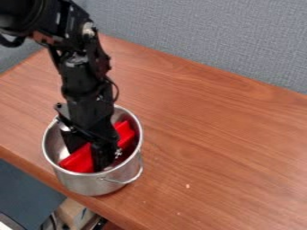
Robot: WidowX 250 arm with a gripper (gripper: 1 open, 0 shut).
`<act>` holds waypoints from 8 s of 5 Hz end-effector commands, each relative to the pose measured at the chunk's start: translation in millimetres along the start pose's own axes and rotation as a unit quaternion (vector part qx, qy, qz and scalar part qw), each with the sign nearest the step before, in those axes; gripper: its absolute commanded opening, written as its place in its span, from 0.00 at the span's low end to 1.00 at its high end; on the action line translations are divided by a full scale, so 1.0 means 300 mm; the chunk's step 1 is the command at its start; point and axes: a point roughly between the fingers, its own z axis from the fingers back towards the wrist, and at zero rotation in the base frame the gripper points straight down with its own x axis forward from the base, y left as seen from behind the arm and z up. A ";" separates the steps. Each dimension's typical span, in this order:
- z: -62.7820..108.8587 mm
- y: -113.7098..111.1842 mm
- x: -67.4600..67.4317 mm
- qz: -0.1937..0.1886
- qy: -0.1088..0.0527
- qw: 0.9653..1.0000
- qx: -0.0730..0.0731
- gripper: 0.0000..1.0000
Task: Move the red object from the metal pot to the table
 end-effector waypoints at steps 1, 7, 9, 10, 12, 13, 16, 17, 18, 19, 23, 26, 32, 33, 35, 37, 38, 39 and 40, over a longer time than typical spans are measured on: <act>0.057 -0.034 0.005 0.036 -0.022 0.999 0.004 0.00; 0.293 -0.411 0.115 -0.124 -0.070 0.990 0.019 0.00; 0.126 -0.442 0.150 -0.206 -0.040 0.978 0.011 0.00; 0.063 -0.417 0.184 -0.215 -0.040 0.976 0.011 0.00; 0.047 -0.357 0.226 -0.220 -0.041 0.974 0.033 0.00; 0.032 -0.334 0.237 -0.230 -0.042 0.972 0.038 0.00; 0.029 -0.332 0.243 -0.142 -0.041 0.987 0.062 0.00; 0.044 -0.343 0.232 -0.127 -0.042 0.989 0.065 0.00; 0.043 -0.339 0.235 -0.156 -0.044 0.985 0.063 1.00; 0.087 -0.386 0.263 -0.130 -0.046 0.988 0.066 1.00; 0.169 -0.372 0.240 -0.109 -0.070 0.987 0.096 1.00; 0.177 -0.159 0.264 -0.190 -0.065 0.976 0.086 1.00; 0.180 -0.292 0.218 -0.255 -0.047 0.965 0.040 1.00; 0.268 -0.299 0.222 -0.227 -0.050 0.971 0.057 1.00; 0.200 -0.294 0.185 -0.253 -0.049 0.965 0.050 1.00; 0.200 -0.320 0.156 -0.244 -0.055 0.967 0.056 1.00; 0.149 -0.327 0.151 -0.240 -0.049 0.968 0.049 1.00; 0.116 -0.319 0.143 -0.199 -0.048 0.978 0.044 1.00; 0.073 -0.303 0.142 -0.159 -0.040 0.986 0.030 1.00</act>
